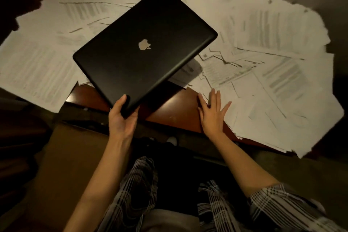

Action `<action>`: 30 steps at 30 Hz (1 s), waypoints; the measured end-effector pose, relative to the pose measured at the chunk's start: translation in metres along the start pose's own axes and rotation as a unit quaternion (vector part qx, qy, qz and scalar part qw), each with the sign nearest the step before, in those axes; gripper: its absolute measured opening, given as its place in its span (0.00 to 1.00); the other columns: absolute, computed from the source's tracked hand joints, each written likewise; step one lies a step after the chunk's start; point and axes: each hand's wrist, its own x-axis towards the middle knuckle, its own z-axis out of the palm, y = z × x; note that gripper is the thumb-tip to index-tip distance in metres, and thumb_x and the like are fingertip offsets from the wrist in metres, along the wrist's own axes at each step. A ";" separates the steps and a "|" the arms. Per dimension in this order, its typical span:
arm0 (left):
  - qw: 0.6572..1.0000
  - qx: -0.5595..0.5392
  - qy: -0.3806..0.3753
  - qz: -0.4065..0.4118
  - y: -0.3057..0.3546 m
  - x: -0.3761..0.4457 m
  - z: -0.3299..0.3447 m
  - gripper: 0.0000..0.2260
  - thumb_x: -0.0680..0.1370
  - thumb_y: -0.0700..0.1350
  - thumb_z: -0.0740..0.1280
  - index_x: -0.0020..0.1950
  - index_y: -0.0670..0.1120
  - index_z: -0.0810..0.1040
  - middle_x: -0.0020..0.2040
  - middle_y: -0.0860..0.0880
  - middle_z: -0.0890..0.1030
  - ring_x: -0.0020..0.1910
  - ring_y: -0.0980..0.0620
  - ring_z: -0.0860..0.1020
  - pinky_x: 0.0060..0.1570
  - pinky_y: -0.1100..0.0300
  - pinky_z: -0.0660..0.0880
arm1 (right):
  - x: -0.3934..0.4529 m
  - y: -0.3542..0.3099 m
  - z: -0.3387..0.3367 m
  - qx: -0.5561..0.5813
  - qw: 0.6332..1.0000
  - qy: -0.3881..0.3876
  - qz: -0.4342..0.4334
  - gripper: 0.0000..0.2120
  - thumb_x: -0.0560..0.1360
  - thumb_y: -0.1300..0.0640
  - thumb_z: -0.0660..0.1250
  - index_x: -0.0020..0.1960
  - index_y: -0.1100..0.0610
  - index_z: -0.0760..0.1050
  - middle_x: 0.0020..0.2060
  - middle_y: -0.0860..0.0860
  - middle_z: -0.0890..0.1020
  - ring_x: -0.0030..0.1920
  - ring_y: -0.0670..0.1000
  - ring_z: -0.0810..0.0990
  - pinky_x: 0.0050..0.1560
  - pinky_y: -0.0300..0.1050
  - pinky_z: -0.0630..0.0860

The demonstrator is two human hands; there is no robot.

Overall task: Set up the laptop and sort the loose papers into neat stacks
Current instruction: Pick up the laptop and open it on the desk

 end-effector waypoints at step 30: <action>0.999 0.033 0.022 0.014 0.017 0.030 0.047 0.04 0.65 0.35 0.73 0.31 0.42 0.83 0.35 0.48 0.83 0.38 0.52 0.83 0.41 0.58 0.81 | 0.096 -0.055 -0.020 -0.104 0.981 -0.054 -0.154 0.26 0.80 0.46 0.54 0.76 0.52 0.56 0.74 0.64 0.56 0.75 0.64 0.49 0.68 0.74 0.48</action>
